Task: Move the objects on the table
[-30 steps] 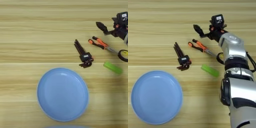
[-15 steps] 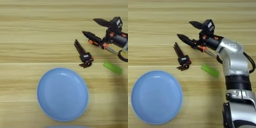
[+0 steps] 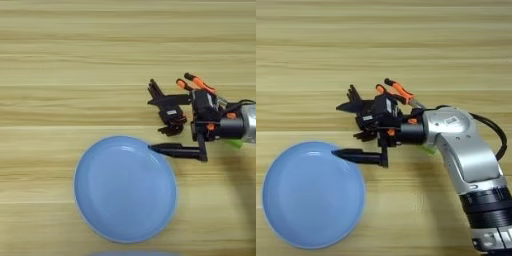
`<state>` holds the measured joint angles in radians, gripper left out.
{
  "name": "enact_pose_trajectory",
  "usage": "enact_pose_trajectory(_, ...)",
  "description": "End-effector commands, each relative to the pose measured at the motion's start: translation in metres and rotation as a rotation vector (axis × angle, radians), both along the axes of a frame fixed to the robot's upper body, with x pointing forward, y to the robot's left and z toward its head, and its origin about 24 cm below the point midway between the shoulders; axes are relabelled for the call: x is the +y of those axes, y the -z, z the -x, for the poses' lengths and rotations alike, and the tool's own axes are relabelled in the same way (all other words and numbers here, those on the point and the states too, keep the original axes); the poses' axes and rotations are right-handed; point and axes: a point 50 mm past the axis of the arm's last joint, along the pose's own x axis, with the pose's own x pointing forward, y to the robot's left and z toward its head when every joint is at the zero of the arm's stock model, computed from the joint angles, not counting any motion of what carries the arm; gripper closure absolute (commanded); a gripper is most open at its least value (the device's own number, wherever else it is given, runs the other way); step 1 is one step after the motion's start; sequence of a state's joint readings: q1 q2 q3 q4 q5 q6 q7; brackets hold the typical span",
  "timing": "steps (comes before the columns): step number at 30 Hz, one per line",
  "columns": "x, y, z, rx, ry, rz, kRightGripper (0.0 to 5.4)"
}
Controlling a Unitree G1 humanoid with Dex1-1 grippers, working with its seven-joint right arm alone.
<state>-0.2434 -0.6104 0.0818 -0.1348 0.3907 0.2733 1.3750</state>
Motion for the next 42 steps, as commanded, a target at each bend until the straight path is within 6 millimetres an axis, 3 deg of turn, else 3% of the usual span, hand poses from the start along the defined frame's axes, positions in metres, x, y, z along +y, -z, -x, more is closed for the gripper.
enact_pose_trajectory(1,0.003,-0.021,-0.004,-0.1,-0.066,0.059,0.03)
enact_pose_trajectory(19,0.039,0.004,-0.016,-0.136,-0.295,0.37,0.03)
enact_pose_trajectory(33,0.048,0.049,-0.029,-0.066,-0.244,0.489,0.03)
enact_pose_trajectory(42,0.053,0.061,-0.049,-0.107,-0.114,0.531,0.03)
